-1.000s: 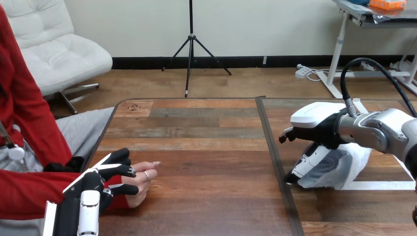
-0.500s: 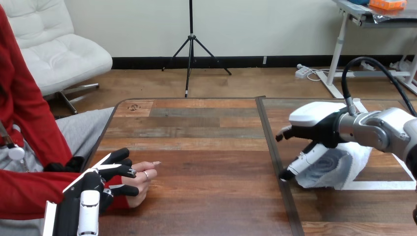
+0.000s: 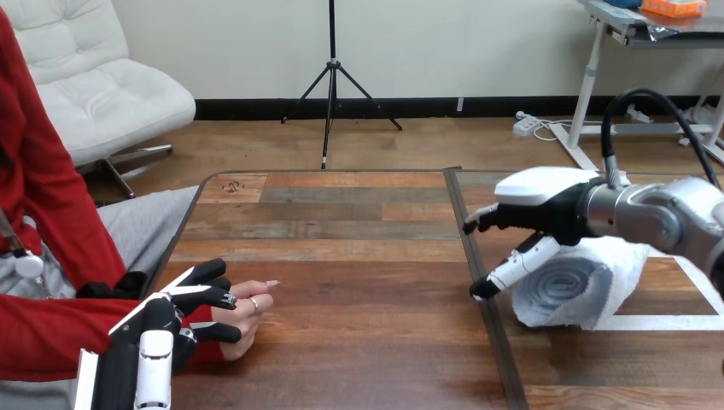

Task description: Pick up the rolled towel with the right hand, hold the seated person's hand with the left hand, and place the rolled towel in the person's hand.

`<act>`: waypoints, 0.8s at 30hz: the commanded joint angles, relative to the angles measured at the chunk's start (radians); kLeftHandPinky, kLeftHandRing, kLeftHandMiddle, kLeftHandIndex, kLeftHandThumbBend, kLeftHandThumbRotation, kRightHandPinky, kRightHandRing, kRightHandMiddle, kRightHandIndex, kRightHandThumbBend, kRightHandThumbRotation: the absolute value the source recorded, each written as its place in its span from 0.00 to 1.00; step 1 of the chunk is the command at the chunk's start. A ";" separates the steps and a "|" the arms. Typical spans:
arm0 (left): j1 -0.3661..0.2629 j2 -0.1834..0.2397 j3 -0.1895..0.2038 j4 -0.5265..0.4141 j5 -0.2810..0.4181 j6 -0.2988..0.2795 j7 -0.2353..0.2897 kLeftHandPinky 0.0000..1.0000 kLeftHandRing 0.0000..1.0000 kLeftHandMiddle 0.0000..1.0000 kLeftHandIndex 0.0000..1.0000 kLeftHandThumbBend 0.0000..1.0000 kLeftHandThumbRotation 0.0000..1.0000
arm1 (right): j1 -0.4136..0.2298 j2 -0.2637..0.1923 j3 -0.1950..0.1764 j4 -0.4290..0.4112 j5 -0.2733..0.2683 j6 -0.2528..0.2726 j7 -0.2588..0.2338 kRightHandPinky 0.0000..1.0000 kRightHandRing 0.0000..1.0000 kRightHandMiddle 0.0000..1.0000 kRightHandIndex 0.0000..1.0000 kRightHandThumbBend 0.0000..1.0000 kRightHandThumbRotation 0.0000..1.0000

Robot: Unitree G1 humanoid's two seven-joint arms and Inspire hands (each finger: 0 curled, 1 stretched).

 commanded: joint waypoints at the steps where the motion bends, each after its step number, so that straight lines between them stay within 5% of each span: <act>1: -0.105 -0.050 0.010 -0.011 0.004 -0.006 0.000 0.53 0.77 0.78 0.51 0.47 1.00 | -0.077 -0.060 -0.059 -0.050 0.046 -0.021 0.016 0.75 0.86 0.90 0.92 1.00 0.89; 18: -0.099 -0.051 0.002 -0.013 -0.004 0.005 -0.007 0.57 0.80 0.79 0.51 0.49 1.00 | -0.091 -0.146 -0.125 -0.119 0.101 -0.110 0.104 0.76 0.86 0.89 0.91 1.00 0.86; 24: -0.098 -0.052 0.000 -0.013 -0.002 0.012 -0.006 0.58 0.80 0.79 0.51 0.50 1.00 | -0.092 -0.181 -0.124 -0.142 0.085 -0.161 0.096 0.75 0.84 0.88 0.90 1.00 0.86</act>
